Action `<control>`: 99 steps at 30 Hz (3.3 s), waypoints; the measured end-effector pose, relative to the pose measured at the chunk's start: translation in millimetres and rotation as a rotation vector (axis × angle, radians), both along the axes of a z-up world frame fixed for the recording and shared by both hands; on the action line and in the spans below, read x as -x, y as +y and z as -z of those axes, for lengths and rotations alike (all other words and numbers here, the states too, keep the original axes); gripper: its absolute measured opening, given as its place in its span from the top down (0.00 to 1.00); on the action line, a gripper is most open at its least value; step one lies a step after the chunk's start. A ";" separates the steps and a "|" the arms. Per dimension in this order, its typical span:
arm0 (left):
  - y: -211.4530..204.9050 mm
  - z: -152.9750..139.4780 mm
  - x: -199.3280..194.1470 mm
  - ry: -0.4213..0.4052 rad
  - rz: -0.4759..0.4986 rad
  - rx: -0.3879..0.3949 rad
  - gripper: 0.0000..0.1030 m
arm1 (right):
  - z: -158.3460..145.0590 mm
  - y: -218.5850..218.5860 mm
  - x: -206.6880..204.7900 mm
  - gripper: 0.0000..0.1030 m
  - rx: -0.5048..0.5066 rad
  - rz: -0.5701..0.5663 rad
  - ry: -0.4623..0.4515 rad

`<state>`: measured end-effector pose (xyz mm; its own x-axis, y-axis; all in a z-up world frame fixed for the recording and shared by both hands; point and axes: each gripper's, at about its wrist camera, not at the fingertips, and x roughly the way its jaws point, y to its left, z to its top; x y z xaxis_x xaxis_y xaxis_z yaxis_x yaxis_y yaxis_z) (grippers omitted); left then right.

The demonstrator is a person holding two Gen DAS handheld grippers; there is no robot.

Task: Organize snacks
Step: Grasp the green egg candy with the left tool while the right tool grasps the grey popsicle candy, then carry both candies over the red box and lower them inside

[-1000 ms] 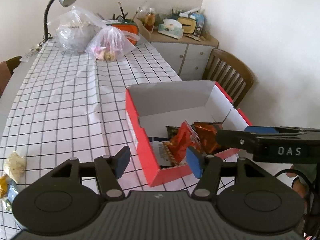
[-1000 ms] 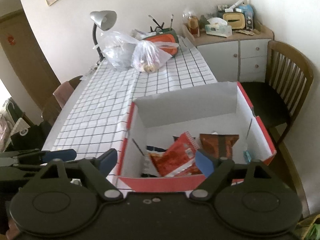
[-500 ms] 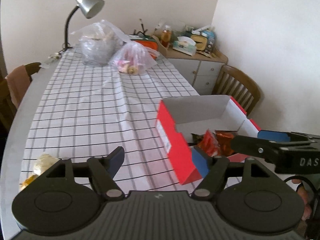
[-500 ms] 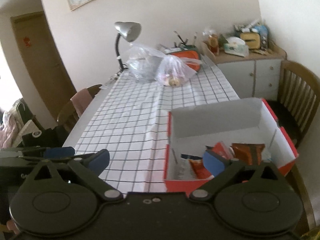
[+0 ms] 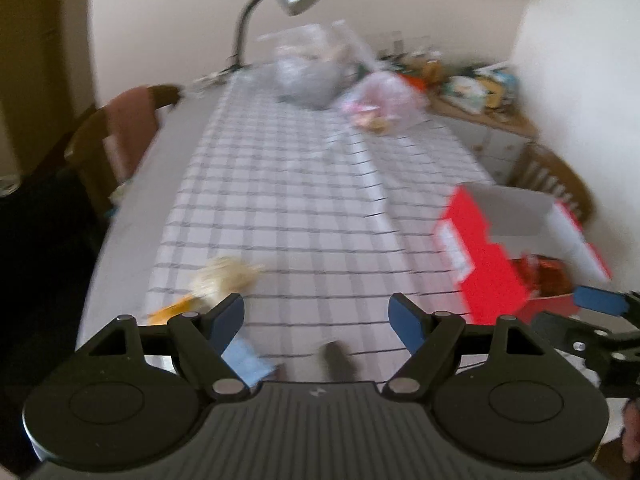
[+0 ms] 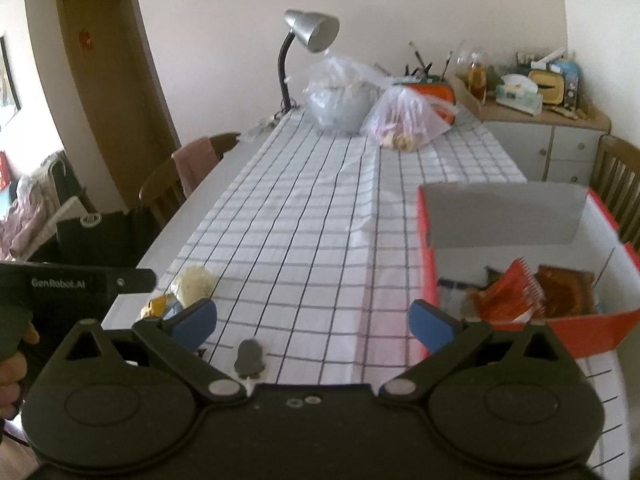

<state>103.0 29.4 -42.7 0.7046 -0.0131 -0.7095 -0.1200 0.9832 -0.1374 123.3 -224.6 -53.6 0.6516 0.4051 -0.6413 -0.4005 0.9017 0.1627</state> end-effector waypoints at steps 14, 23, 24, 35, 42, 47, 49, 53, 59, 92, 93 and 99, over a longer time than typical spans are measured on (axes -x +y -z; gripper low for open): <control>70.2 61.0 7.1 0.174 -0.187 -0.022 0.23 | 64.0 67.3 -6.1 0.04 0.146 -0.136 0.108; 95.3 101.1 -4.6 0.272 -0.278 -0.003 0.23 | 102.3 94.4 -21.1 0.14 0.212 -0.217 0.183; 98.6 104.0 -6.0 0.276 -0.296 0.011 0.23 | 104.7 97.2 -22.8 0.15 0.217 -0.226 0.188; 116.5 119.6 -29.9 0.333 -0.393 0.154 0.26 | 123.4 118.6 -43.5 0.26 0.244 -0.285 0.217; 122.4 125.8 -34.7 0.362 -0.414 0.214 0.37 | 129.9 125.1 -50.7 0.36 0.253 -0.298 0.224; 122.0 126.6 -35.9 0.357 -0.405 0.228 0.44 | 131.7 125.7 -52.7 0.42 0.258 -0.300 0.217; 122.9 126.8 -35.2 0.355 -0.396 0.248 0.51 | 131.7 125.7 -51.5 0.46 0.262 -0.300 0.205; 126.1 126.7 -34.0 0.351 -0.385 0.281 0.66 | 130.8 122.4 -50.0 0.59 0.253 -0.311 0.195; 128.3 127.2 -27.7 0.349 -0.391 0.291 0.68 | 129.2 119.1 -48.3 0.61 0.243 -0.293 0.196; 51.0 35.8 14.3 0.192 -0.061 0.180 0.68 | 15.4 56.1 21.3 0.62 0.131 -0.125 0.050; 46.0 32.1 13.1 0.186 -0.044 0.178 0.68 | 10.9 51.3 21.9 0.62 0.127 -0.115 0.045; 8.0 10.3 2.9 0.152 0.077 0.139 0.68 | -9.3 18.5 17.9 0.62 0.097 -0.042 0.017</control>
